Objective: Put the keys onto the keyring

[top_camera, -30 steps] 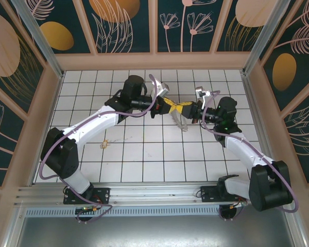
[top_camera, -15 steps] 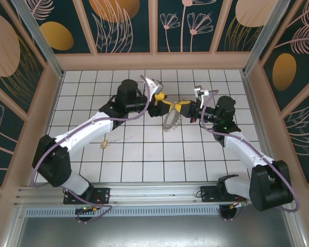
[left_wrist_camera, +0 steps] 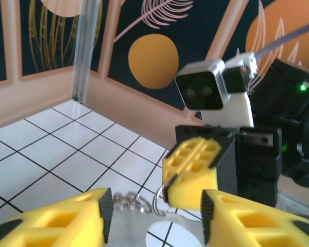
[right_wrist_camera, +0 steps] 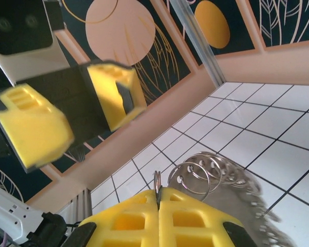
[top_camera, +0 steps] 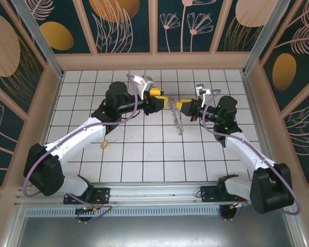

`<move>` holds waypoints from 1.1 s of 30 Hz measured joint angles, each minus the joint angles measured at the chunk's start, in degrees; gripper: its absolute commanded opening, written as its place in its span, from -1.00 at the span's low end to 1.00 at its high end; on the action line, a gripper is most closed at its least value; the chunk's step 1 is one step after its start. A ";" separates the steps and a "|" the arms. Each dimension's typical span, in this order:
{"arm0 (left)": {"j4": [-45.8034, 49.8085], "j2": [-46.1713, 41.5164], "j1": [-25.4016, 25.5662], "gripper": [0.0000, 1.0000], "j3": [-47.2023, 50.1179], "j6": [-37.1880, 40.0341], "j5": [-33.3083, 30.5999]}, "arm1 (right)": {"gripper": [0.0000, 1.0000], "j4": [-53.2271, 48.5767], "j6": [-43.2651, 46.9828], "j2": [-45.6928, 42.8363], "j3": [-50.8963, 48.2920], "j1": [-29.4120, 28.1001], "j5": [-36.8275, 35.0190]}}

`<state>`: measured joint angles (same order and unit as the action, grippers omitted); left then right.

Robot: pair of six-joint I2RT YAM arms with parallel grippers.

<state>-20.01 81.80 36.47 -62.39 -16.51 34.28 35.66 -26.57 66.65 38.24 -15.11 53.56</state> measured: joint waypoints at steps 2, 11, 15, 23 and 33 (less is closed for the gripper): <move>-2.71 0.00 0.00 -0.09 1.77 -1.86 1.29 | -1.00 0.48 -0.83 -0.68 -0.04 0.00 -1.09; -17.68 1.36 0.00 -0.25 4.90 -12.74 7.13 | -1.00 8.07 -5.22 -2.54 -0.63 0.00 -3.19; -25.81 2.29 0.00 -0.30 5.09 -18.01 9.51 | -1.00 11.85 -6.91 -2.54 -0.63 -0.13 -3.17; -31.39 4.59 0.00 -0.31 5.07 -22.69 11.89 | -1.00 15.06 -8.13 -2.54 -0.44 -1.60 -3.17; -33.51 6.19 0.00 -0.32 4.17 -24.33 13.00 | -1.00 15.41 -8.31 -1.46 2.32 -3.41 -3.13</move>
<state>-53.52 87.99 36.47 -58.22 -40.84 47.29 51.07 -34.87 65.19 40.56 -18.52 50.43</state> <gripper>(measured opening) 0.341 0.046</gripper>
